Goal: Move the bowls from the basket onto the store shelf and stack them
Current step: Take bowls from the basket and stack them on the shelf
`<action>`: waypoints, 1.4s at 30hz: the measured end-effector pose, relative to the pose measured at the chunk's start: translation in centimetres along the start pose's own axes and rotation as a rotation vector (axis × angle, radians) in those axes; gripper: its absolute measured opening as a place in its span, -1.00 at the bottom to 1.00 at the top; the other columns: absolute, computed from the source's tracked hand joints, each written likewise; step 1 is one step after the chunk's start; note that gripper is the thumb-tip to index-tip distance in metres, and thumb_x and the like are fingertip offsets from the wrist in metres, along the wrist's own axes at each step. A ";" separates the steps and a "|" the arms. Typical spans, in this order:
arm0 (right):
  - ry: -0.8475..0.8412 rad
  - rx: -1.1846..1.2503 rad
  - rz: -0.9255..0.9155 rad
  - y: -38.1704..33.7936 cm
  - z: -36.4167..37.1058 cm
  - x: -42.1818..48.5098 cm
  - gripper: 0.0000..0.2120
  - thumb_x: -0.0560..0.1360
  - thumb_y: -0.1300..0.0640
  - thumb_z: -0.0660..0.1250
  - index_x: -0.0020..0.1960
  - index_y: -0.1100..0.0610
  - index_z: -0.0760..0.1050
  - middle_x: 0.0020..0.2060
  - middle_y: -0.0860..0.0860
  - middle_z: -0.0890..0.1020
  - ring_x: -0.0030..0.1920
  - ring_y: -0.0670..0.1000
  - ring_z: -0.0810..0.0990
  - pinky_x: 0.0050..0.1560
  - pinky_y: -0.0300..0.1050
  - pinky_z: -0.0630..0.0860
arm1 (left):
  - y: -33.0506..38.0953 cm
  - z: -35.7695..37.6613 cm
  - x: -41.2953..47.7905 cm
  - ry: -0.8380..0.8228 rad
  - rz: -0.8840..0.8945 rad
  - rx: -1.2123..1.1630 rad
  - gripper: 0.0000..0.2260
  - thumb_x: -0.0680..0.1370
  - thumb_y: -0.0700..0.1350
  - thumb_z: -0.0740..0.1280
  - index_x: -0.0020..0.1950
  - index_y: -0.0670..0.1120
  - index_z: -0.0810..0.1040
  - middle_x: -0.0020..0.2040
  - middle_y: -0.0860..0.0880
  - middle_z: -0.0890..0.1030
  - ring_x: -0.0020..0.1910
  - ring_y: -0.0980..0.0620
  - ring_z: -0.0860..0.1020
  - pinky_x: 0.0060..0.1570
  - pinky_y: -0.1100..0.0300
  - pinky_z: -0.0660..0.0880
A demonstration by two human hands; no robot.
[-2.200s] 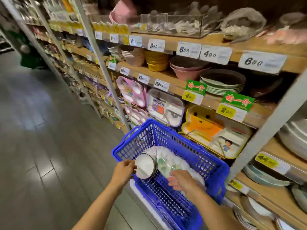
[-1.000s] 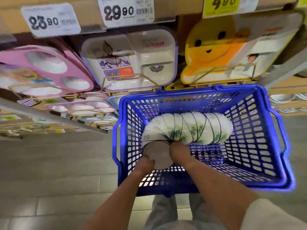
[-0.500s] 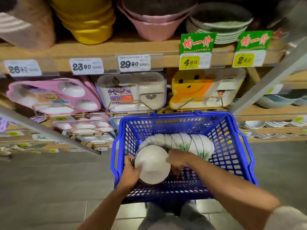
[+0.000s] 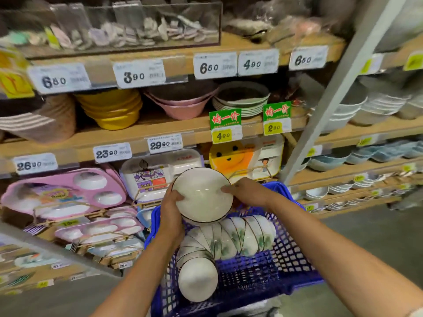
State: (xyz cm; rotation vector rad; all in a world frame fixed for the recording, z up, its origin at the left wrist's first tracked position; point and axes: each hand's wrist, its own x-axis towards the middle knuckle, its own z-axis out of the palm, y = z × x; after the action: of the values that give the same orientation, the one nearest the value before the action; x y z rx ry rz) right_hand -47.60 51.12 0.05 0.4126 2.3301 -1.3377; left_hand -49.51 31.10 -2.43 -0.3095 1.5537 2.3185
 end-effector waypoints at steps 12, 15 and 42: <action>0.402 1.182 -0.375 -0.4 -6.5 -9.3 -0.69 0.57 0.09 0.14 0.20 0.10 0.56 0.10 0.09 0.66 0.06 0.11 0.65 0.03 0.03 0.57 | 3.4 14.8 -6.3 -0.126 -0.049 0.011 -0.77 0.50 -0.03 0.15 0.03 -0.01 0.56 -0.25 0.00 0.71 -0.15 -0.13 0.60 -0.22 0.11 0.39; 0.440 1.233 -0.405 1.0 -10.0 -12.4 -0.69 0.55 0.08 0.18 0.19 0.14 0.57 0.06 0.10 0.68 0.03 0.09 0.67 0.01 -0.02 0.59 | 2.6 19.8 -8.2 -0.160 0.061 -0.046 -0.74 0.55 0.00 0.11 -0.14 0.00 0.57 -0.26 0.02 0.71 -0.18 -0.06 0.62 -0.24 0.12 0.49; 0.645 1.212 -0.479 14.4 -42.3 -23.4 -0.80 0.51 0.07 0.26 -0.02 0.11 0.63 -0.23 0.03 0.71 -0.28 0.04 0.68 -0.30 -0.15 0.57 | -4.4 56.0 -11.9 -0.330 0.295 -0.033 -0.70 0.56 -0.04 0.12 -0.10 -0.01 0.65 -0.18 0.01 0.71 -0.18 0.02 0.65 -0.29 0.22 0.52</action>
State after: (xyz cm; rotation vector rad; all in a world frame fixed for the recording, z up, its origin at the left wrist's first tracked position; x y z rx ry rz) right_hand -29.68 93.88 19.86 0.7162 1.7502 -3.1856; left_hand -36.61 82.62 19.47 0.3032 1.4738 2.4554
